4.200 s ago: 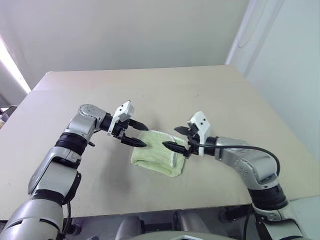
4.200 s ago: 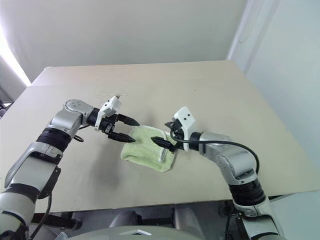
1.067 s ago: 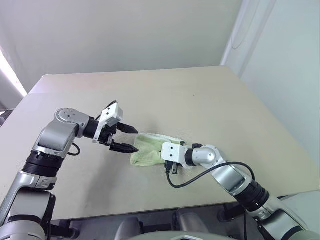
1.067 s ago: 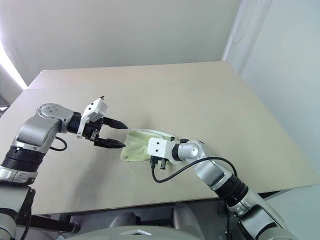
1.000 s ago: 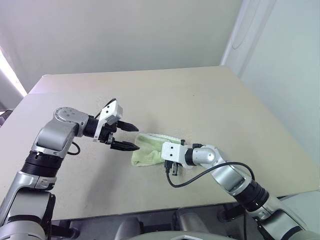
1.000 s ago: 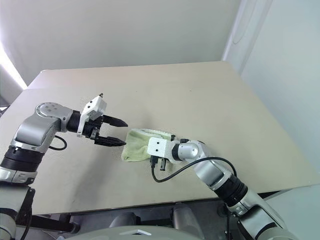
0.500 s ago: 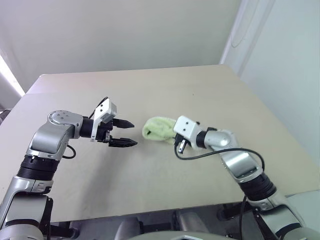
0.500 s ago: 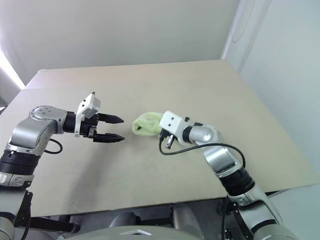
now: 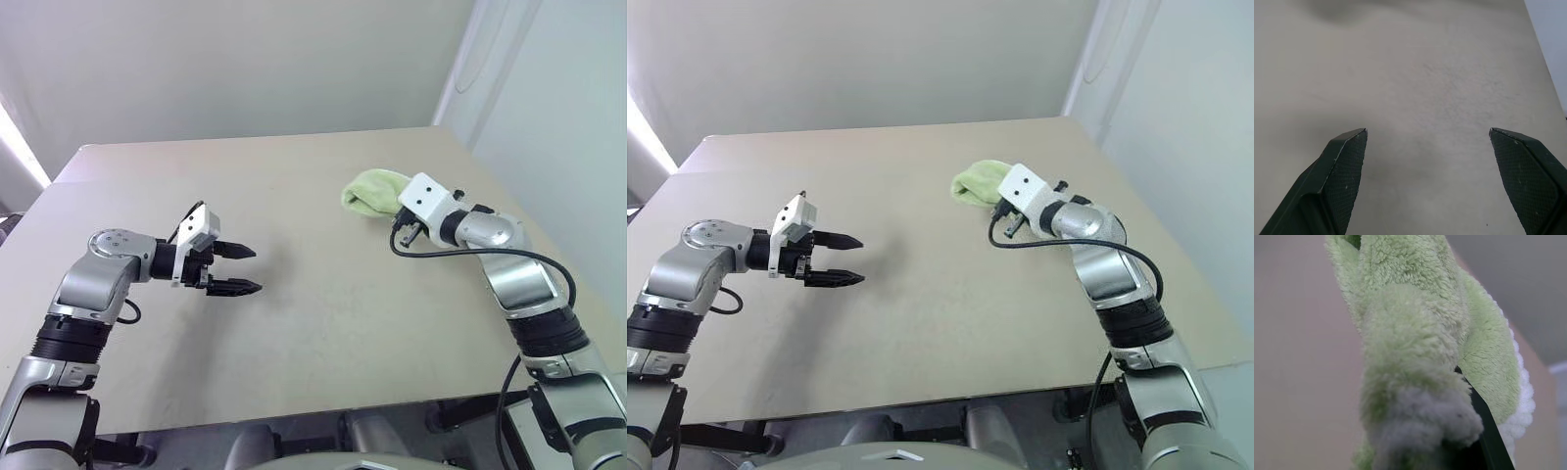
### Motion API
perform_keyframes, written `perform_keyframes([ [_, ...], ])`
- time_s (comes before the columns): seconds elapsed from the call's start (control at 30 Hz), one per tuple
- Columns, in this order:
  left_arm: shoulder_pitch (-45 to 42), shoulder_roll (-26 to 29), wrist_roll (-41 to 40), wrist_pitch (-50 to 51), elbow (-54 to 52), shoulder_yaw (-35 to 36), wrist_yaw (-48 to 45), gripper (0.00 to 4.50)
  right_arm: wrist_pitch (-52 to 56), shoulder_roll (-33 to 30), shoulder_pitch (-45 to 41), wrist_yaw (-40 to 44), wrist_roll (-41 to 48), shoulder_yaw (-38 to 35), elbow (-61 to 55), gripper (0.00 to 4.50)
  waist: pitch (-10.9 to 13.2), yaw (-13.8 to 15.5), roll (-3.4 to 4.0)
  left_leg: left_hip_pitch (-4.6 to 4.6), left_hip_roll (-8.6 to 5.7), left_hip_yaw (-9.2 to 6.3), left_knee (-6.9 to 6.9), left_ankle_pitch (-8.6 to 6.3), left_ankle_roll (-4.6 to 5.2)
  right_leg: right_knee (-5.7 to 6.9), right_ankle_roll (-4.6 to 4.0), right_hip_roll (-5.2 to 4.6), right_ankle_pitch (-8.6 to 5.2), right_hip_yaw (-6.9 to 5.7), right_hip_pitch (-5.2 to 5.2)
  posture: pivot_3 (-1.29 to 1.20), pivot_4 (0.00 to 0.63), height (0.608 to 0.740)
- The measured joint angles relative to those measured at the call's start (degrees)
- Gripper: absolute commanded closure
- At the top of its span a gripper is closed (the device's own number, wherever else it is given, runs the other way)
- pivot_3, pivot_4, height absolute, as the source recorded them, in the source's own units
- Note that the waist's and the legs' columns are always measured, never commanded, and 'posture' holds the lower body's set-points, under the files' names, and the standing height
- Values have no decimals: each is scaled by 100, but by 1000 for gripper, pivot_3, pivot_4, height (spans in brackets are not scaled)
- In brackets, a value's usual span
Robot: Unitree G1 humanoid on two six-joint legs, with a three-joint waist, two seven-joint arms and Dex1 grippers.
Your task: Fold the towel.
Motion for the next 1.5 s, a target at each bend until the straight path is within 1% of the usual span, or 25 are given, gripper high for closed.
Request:
perform_keyframes([
  [0.1, 0, -46, 38, -107, 91, -6, -7, 282, -175, 186, 375, -59, -98, 271, 260, 4493, 0, -4, 0, -1, 0, 1, 0, 0, 0, 1, 0, 0, 0, 1, -1, 0, 0, 712],
  [0.2, 8, -66, 114, -290, 229, -35, -33, 282, -556, 281, 733, -238, -433, 727, 570, 4493, 0, -5, 1, 2, 0, 3, 1, 0, 0, 2, 0, 0, 0, 3, 0, 0, 0, 712],
  [0.27, 27, -73, 147, -384, 303, -37, -44, 282, -609, 402, 758, -383, -486, 712, 608, 4493, -2, -17, -2, 10, 0, 7, 4, 0, 0, 6, 0, 1, 1, 8, 4, 0, 0, 712],
  [0.3, 27, -75, 155, -422, 317, -37, -54, 282, -587, 474, 755, -429, -484, 675, 653, 3820, -4, -17, -6, 14, 1, 6, 6, 0, 0, 7, -1, 2, 2, 7, 8, 0, 0, 712],
  [0.33, 27, -76, 164, -479, 362, -37, -66, 282, -576, 513, 754, -454, -481, 635, 675, 3624, -4, -15, -5, 16, 1, 6, 8, 0, 0, 9, -1, 1, 2, 7, 11, 0, 0, 712],
  [0.57, 47, -84, 245, -658, 614, -37, -154, 282, -496, 435, 754, -213, -261, 306, 626, 1071, -3, -2, -4, 9, 0, 3, 7, 0, 0, 4, 0, 1, 1, 5, 9, 0, 0, 712],
  [0.67, 46, -114, 249, -698, 632, -37, -152, 282, -137, 450, 772, 86, 231, -47, 394, 51, -1, 0, -2, 4, 0, 4, 7, 0, 0, 2, 1, 0, 1, 5, 7, 0, 0, 712],
  [0.83, 46, -118, 250, -687, 627, -37, -147, 282, 1290, 476, 728, 912, 2178, -1449, -793, 51, 0, 8, 1, 6, 1, -2, 6, 0, 0, 5, 2, 0, 2, 2, 7, 0, 0, 712],
  [0.9, 35, -125, 246, -633, 626, -37, -140, 282, 1734, 610, 528, 894, 2773, -1893, -984, 51, 0, -13, 1, 11, 1, 1, 7, 0, 0, 7, 1, 1, 3, 3, 8, 0, 0, 712],
  [1.0, 19, -138, 244, -582, 625, -37, -118, 282, 2063, 925, 241, 565, 3179, -2211, -952, 51, 0, -10, 1, 15, 4, -2, 6, 0, 0, 11, -1, 4, 3, 0, 8, 0, 0, 712],
  [1.07, 6, -169, 244, -570, 623, -38, -91, 282, 2075, 1144, 119, 299, 3200, -2195, -733, 51, 1, -6, 2, 13, 4, -2, 6, 0, 0, 10, -2, 4, 3, -1, 8, 0, 0, 712],
  [1.17, -2, -200, 245, -497, 582, -43, -49, 282, 1706, 1527, 15, -146, 2973, -2030, -4, 51, 1, -11, 2, 7, 3, 2, 4, 0, 0, 3, -1, 1, 3, 1, 6, 0, 0, 712],
  [1.33, -7, -212, 245, -453, 526, -44, 7, 282, 417, 2033, -61, -792, 2388, -1752, 1598, 51, 2, -11, 4, -4, 2, 3, -1, 0, 0, 1, 1, -1, 4, 2, -4, 0, 0, 712],
  [1.43, -5, -214, 243, -398, 390, -43, 113, 282, -344, 2143, -130, -1003, 2063, -1620, 2470, 51, 2, -16, 4, -4, 2, 3, 0, 0, 0, 1, 1, -2, 4, 3, -4, 0, 0, 712],
  [1.5, 0, -217, 243, -362, 336, -42, 155, 282, -740, 2189, -138, -1067, 1835, -1451, 2835, 51, 2, -24, 4, -2, 2, 3, -1, 0, 0, 3, 2, -1, 4, 3, -3, 0, 0, 712],
])
